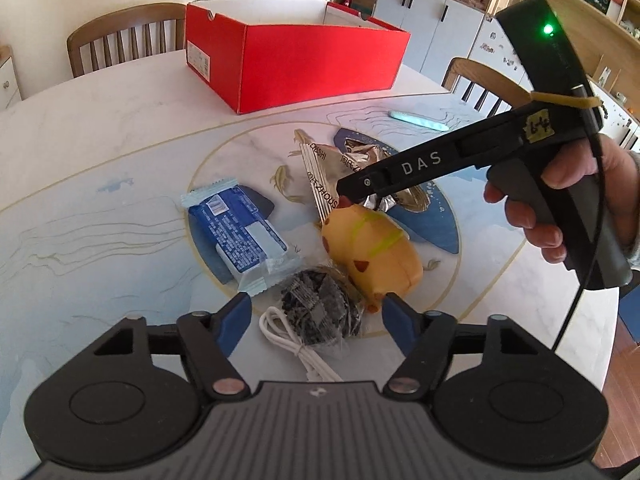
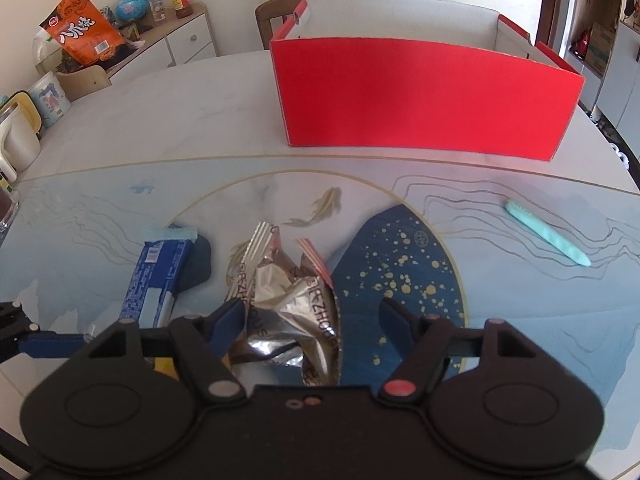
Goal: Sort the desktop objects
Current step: 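Reach right tool toward silver foil wrapper while left tool nears black snack bag, then close right tool on foil wrapper while left tool closes on black bag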
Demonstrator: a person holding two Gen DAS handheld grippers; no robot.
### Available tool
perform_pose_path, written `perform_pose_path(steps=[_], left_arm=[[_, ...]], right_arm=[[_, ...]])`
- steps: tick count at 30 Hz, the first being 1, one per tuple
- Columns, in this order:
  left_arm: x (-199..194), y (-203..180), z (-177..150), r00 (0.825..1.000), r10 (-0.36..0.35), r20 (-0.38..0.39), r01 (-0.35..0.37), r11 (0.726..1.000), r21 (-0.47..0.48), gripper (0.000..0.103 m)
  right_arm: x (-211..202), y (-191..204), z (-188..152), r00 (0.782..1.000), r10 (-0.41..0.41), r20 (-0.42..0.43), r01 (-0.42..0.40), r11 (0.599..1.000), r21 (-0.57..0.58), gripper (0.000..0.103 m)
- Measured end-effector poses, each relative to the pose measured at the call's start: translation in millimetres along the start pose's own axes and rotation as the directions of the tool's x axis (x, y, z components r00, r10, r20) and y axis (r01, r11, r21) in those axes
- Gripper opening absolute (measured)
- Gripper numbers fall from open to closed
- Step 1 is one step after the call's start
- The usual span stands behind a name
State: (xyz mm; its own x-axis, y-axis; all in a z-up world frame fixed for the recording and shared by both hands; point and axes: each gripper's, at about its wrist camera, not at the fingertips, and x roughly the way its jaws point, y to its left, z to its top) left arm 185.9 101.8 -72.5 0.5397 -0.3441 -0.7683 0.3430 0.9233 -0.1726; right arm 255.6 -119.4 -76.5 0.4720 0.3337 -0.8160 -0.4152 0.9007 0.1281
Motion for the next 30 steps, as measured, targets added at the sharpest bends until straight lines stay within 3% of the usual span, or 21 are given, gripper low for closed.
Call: perform_pose_path(steps=[2, 4, 10, 13, 30], left_arm=[[-1.8, 1.1, -1.0, 1.000, -0.003, 0.003, 0.003, 1.000, -0.007, 0.068], [2.7, 1.8, 0.0, 1.000, 0.010, -0.011, -0.010, 1.000, -0.005, 0.060], [15.9, -6.1, 6.2, 1.000, 0.015, -0.016, -0.015, 0.999, 0.038, 0.048], [17.5, -8.9, 6.0, 1.000, 0.022, -0.020, -0.021, 0.998, 0.051, 0.034], [-7.5, -8.4, 22.3, 0.999, 0.026, 0.032, -0.025, 1.000, -0.007, 0.029]], right_arm=[[0.1, 0.7, 0.5, 1.000, 0.004, 0.000, -0.004, 1.000, -0.003, 0.074], [1.0, 2.1, 0.6, 1.000, 0.003, -0.002, -0.003, 1.000, -0.011, 0.073], [5.9, 1.9, -0.8, 1.000, 0.006, -0.015, -0.006, 1.000, -0.009, 0.069], [5.3, 4.1, -0.8, 0.999, 0.033, -0.014, -0.033, 0.999, -0.021, 0.054], [-31.0, -6.0, 2.8, 0.998, 0.036, 0.046, -0.035, 0.999, -0.021, 0.040]])
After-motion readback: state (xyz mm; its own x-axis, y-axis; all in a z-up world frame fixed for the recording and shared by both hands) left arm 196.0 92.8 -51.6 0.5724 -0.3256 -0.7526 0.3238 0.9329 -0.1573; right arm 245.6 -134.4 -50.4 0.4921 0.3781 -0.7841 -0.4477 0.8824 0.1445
